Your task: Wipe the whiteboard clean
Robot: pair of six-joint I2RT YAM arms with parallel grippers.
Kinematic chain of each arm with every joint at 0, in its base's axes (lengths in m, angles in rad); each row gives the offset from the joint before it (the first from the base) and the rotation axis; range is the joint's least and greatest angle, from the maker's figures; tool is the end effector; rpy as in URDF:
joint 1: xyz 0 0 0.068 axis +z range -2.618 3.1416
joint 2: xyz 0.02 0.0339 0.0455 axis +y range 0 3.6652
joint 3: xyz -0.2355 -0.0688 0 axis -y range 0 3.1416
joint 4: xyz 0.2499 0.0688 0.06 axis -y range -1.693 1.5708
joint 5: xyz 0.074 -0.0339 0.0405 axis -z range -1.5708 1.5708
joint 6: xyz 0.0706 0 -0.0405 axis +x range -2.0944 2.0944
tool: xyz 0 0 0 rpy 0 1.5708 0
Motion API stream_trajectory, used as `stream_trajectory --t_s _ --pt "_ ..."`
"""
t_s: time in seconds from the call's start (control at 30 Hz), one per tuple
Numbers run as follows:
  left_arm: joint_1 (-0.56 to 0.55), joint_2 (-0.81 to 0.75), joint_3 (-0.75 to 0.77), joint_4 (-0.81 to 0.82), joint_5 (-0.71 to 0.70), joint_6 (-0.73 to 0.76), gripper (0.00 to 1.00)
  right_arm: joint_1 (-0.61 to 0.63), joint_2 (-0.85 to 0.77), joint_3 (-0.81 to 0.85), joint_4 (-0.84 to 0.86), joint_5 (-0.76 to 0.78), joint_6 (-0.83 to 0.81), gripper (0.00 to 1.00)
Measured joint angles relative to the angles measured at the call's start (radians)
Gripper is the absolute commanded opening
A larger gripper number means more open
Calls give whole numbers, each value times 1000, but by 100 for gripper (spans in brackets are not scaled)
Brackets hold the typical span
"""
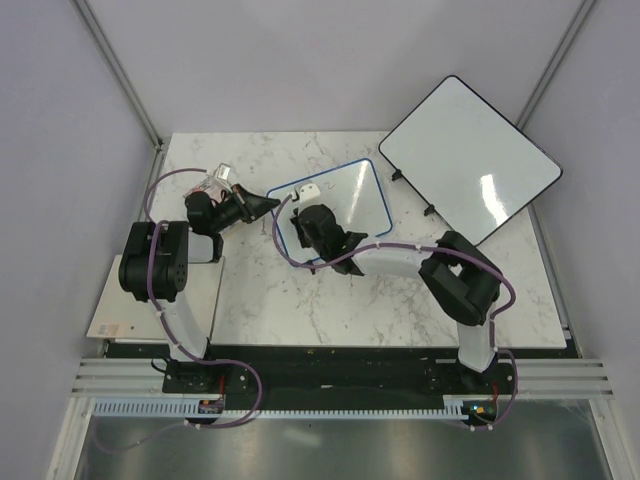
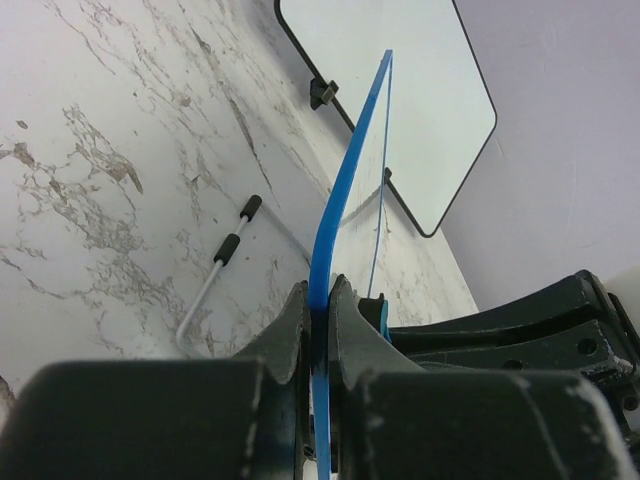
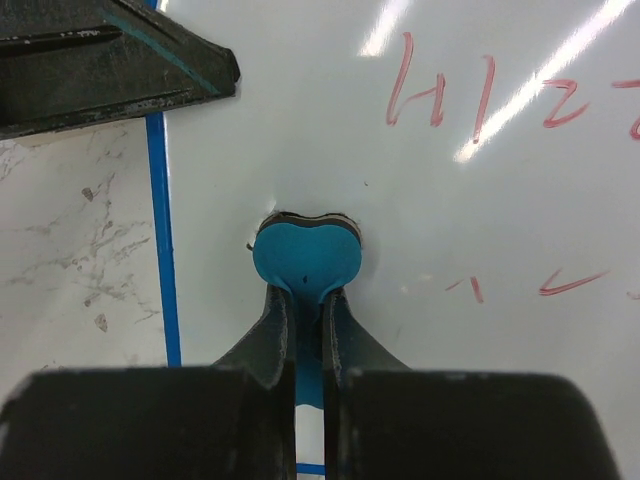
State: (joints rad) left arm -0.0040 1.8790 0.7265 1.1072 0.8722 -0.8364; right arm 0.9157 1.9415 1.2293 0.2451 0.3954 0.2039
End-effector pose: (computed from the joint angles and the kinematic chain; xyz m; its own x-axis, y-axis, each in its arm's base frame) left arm 0.3668 -0.0555 0.1285 -0.6000 -0.4750 -0.6437 0.4807 0.4291 -0.7647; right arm 0.3005 0.3466 0.1524 -0.3744 -0.1806 -0.9095 -0.4559 0.8900 0.0109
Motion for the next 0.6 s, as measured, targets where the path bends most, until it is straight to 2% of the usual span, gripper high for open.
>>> stream_trajectory --t_s 0.2,0.33,0.6 --pt "-3 2 1 3 -3 0 2 -48 -23 -35 19 -40 66 0" --pt "-3 4 1 5 -2 0 2 -142 -71 -104 53 -39 90 0" --pt "-5 4 1 10 7 -3 2 -286 -104 -168 85 116 100 0"
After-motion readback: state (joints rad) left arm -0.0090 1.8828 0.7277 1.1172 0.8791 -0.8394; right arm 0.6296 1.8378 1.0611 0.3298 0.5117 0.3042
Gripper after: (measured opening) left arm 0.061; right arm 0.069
